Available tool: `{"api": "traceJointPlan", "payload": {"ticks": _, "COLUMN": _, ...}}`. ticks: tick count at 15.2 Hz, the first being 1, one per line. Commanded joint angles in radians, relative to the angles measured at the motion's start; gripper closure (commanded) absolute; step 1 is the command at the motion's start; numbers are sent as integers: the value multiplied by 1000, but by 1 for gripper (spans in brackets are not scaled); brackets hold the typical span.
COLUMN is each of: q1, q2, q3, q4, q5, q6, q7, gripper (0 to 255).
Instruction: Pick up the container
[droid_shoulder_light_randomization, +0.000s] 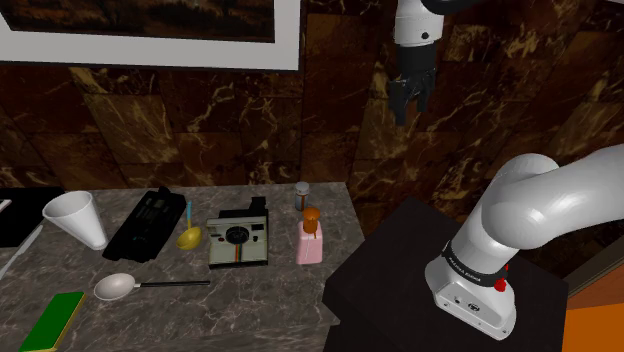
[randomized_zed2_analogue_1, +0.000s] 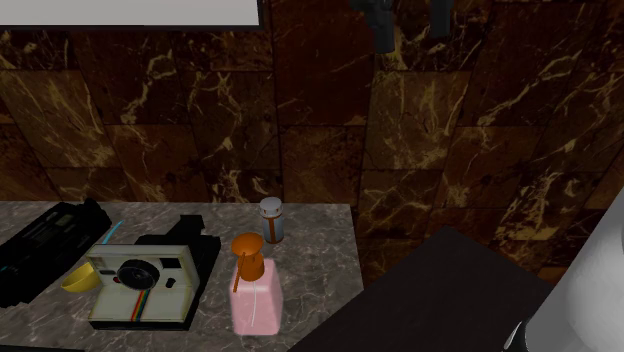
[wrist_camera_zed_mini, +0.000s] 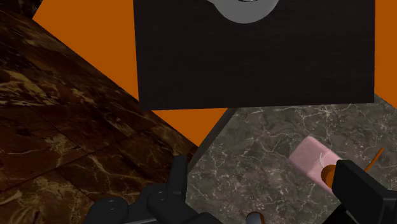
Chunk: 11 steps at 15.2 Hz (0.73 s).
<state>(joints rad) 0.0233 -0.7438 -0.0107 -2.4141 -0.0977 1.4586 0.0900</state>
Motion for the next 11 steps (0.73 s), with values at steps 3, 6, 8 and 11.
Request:
{"api": "traceJointPlan", "payload": {"ticks": 3, "q1": 1, "q2": 31, "q3": -1, "q4": -38, "q5": 5, "q6": 80, "q7": 11, "gripper": 0}}
{"api": "traceJointPlan", "payload": {"ticks": 6, "q1": 2, "q2": 90, "q3": -3, "q4": -85, "q5": 12, "q6": 202, "q7": 26, "gripper": 0}}
{"api": "traceJointPlan", "payload": {"ticks": 8, "q1": 3, "q2": 137, "q3": -4, "q4": -108, "q5": 16, "q6": 285, "q7": 36, "gripper": 0}}
{"api": "traceJointPlan", "payload": {"ticks": 11, "q1": 4, "q2": 220, "q3": -5, "q4": -132, "q5": 22, "q6": 408, "q7": 49, "gripper": 0}}
